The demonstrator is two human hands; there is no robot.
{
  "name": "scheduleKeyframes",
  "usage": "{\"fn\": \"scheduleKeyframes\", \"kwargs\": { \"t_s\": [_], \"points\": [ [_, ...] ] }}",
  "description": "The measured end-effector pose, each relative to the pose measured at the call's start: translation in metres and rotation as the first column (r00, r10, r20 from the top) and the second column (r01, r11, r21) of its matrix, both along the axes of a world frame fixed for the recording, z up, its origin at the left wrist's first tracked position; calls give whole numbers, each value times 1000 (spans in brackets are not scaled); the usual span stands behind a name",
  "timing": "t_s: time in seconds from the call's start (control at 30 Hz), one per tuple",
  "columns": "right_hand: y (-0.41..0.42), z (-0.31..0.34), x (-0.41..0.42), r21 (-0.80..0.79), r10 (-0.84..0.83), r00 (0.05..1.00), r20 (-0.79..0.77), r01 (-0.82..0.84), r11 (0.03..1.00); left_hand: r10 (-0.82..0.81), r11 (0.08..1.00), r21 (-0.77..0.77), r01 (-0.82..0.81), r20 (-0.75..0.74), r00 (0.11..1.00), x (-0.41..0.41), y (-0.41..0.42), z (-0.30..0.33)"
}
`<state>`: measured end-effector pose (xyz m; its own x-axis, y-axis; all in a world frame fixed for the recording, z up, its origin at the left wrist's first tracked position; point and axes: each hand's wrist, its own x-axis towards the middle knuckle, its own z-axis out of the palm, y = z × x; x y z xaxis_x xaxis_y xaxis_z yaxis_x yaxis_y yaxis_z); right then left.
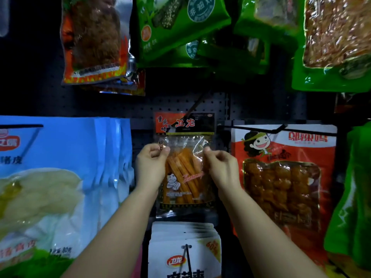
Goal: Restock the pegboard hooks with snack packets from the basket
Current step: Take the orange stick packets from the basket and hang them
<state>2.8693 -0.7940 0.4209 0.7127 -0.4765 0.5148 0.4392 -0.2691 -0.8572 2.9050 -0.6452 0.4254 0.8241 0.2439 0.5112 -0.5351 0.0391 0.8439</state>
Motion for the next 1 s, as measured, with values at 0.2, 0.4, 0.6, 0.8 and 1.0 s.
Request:
{"fn": "scheduleKeyframes", "kwargs": {
  "t_s": [0.2, 0.4, 0.6, 0.8, 1.0],
  "points": [
    [-3, -69, -9, -42, 2, 997, -71, -5, 999, 169, 978, 111, -178, 91, 981, -8, 1, -57],
    [6, -90, -7, -58, 108, 988, -112, -115, 992, 67, 989, 134, -67, 0, 998, -11, -2, -73],
    [7, -99, -14, -32, 74, 989, -128, -79, 996, 2, 997, 73, 0, -31, 1000, -19, 4, -78],
    [13, -127, -58, 74, 89, 972, -218, -75, 994, -79, 995, 50, 88, -150, 986, -61, 26, -111],
    [21, -155, -161, 66, 13, 992, -124, -5, 998, -174, 978, 92, 187, -138, 975, -148, 66, -167]
  ]
}}
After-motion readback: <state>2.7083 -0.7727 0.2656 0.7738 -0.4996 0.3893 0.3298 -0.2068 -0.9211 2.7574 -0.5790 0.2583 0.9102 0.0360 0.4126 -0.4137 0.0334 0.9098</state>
